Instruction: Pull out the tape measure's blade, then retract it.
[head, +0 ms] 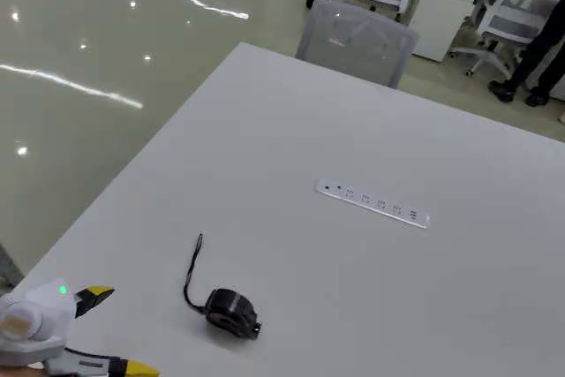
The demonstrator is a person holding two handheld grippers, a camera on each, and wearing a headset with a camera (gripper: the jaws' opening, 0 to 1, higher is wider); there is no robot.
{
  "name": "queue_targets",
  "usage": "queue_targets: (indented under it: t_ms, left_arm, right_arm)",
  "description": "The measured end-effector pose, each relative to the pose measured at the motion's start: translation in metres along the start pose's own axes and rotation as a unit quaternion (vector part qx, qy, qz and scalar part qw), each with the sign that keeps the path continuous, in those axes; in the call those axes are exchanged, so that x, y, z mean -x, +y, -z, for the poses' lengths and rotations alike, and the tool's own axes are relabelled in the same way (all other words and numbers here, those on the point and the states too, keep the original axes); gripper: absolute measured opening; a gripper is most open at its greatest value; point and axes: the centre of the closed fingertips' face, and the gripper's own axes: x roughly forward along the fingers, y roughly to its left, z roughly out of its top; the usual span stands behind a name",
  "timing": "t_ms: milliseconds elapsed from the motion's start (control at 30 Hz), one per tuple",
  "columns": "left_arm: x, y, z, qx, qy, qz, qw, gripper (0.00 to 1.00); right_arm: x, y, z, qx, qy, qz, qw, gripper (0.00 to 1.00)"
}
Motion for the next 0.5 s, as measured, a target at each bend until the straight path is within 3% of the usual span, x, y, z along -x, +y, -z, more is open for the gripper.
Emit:
queue_targets:
  t_ms: [300, 333, 400, 500]
  left_arm:
    - [0.0, -0.003, -0.003, -0.003, -0.004, 0.0, 1.0, 1.0]
    - [-0.005, -0.007, -0.003, 0.005, -0.01, 0.001, 0.9999, 1.0]
    - [-0.006, -0.008, -0.009, -0.01, -0.018, -0.001, 0.9998, 1.0]
    - [-0.007, -0.006, -0.01, -0.005, -0.019, -0.001, 0.9998, 1.0]
  right_arm:
    - [-0.001, -0.006, 0.0, 0.002, -0.001, 0.001, 1.0, 1.0]
    - [-0.009, -0.014, -0.002, 0.001, 0.007, -0.004, 1.0, 1.0]
    - [-0.006, -0.012, -0.006, 0.005, 0.001, -0.006, 1.0, 1.0]
    - [-0.005, -0.011, -0.006, 0.011, 0.0, -0.007, 0.9999, 1.0]
